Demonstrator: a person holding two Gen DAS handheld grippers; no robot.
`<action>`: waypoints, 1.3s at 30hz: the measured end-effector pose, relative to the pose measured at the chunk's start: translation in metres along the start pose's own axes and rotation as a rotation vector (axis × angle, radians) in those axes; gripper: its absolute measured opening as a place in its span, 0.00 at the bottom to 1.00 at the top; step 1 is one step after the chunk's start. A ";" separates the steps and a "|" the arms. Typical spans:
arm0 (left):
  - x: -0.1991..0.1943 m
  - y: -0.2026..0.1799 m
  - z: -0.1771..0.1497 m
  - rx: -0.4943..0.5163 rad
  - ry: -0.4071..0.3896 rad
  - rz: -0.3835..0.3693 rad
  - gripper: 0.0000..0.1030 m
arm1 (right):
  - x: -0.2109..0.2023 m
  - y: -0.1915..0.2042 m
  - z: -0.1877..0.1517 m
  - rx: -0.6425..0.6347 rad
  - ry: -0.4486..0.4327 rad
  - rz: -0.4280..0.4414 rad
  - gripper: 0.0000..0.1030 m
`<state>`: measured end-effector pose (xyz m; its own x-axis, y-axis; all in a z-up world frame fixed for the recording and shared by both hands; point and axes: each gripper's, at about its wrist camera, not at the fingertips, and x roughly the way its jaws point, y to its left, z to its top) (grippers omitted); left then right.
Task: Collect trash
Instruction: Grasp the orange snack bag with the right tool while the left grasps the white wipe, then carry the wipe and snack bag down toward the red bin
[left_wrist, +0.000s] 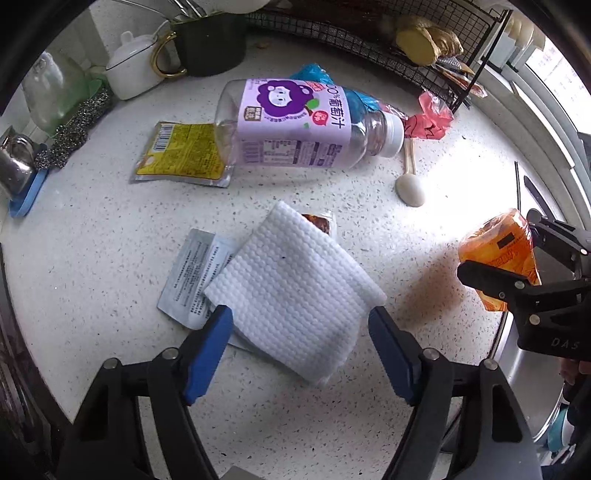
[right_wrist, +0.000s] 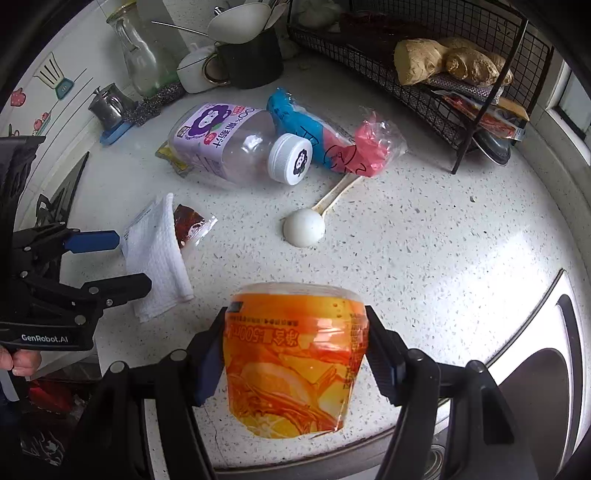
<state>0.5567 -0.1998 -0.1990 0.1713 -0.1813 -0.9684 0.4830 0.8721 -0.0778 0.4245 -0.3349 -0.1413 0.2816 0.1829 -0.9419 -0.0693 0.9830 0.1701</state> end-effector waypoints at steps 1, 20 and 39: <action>0.004 -0.002 0.000 0.006 0.011 0.000 0.63 | 0.000 -0.001 0.000 0.003 0.001 0.001 0.63; -0.020 0.004 -0.010 -0.005 -0.037 -0.030 0.06 | 0.000 0.011 0.001 0.028 0.007 0.003 0.63; -0.122 -0.004 -0.093 0.046 -0.170 -0.094 0.06 | -0.057 0.066 -0.034 0.036 -0.063 -0.014 0.63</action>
<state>0.4539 -0.1391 -0.1024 0.2644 -0.3389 -0.9029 0.5415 0.8269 -0.1518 0.3714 -0.2813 -0.0865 0.3418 0.1685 -0.9245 -0.0308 0.9853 0.1682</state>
